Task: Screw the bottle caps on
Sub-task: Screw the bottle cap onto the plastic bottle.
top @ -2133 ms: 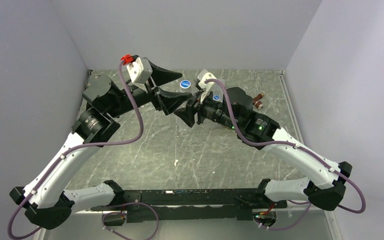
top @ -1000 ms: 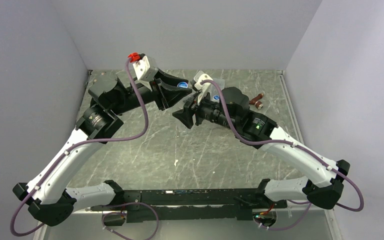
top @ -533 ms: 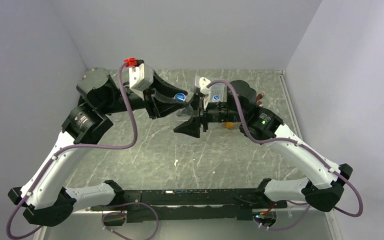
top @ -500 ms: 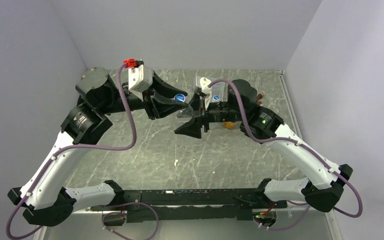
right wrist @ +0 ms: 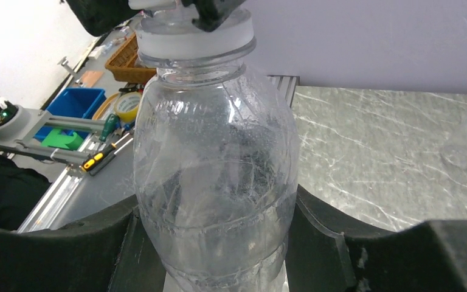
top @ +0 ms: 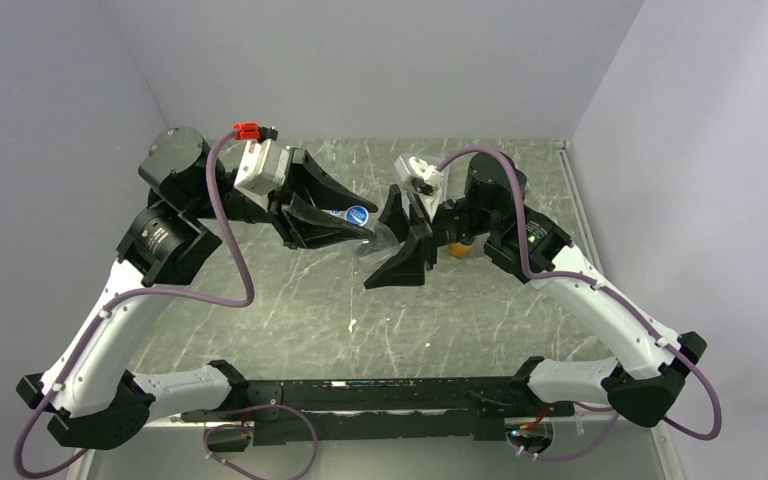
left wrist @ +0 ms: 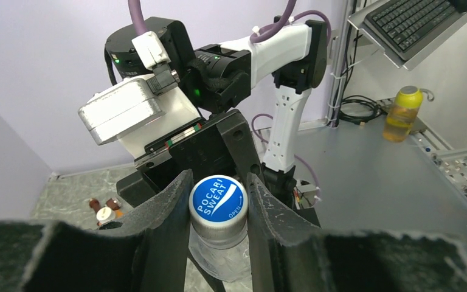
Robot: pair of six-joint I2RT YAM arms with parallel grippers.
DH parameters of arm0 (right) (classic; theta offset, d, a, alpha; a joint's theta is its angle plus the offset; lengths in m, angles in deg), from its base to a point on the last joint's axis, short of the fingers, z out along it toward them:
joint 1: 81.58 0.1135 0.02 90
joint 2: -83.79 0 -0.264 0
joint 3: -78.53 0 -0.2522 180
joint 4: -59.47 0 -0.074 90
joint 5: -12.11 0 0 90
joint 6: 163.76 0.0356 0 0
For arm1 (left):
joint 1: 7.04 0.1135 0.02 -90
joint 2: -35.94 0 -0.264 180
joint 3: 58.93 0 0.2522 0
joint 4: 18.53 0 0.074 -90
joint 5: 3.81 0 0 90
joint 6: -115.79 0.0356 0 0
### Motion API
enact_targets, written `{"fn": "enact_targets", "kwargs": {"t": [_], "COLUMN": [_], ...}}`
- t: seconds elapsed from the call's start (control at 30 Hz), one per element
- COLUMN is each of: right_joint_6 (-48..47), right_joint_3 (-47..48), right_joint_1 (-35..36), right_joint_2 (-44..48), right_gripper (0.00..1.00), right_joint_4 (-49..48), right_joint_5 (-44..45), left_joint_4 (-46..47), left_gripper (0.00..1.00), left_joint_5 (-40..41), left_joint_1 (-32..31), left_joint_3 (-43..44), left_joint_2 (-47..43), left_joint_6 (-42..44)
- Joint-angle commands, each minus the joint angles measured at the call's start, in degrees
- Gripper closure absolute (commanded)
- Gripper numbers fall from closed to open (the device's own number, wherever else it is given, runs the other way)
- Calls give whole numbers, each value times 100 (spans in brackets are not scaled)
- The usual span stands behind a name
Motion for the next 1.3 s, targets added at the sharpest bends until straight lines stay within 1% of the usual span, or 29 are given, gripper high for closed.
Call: {"fn": "enact_targets", "kwargs": {"t": [0.0,0.1,0.17,0.27,0.37,0.5,0.6,0.77,0.9,0.97,1.1,1.27], "right_joint_6": [44,27,-16,-48,-85,-101,-94,3,74,140,251,471], "right_joint_3": [51,10,-41,-183,-241,-367,-427,-503,-481,-533,-557,-591], "right_joint_1": [-74,-76,-74,-72,-68,-67,-70,-74,-72,-71,-73,-72], "right_joint_2": [294,317,385,545,612,725,780,844,812,842,830,765], "right_gripper": [67,69,70,70,70,71,71,72,72,73,73,74], "right_joint_4": [-906,-936,-947,-1073,-1102,-1213,-1298,-1483,-1523,-1625,-1739,-1993], "right_joint_5": [131,200,485,861,1075,1378,1529,1752,1831,1921,2138,2136], "left_joint_4": [205,477,657,890,911,652,631,532,324,199,280,356], "left_gripper": [96,97,99,100,100,100,100,100,100,100,99,100], "left_joint_5": [-668,-685,-444,-12,270,559,686,819,816,939,1162,1416], "left_joint_1": [11,37,63,97,141,205,265,316,315,314,319,314], "left_joint_3": [-222,-279,-312,-403,-402,-224,-183,-156,-82,-60,-173,-330], "left_joint_2": [107,181,221,223,261,441,492,521,557,547,479,367], "left_joint_6": [-619,-919,-1202,-1513,-1704,-1869,-2007,-2044,-1850,-1749,-1726,-1601]}}
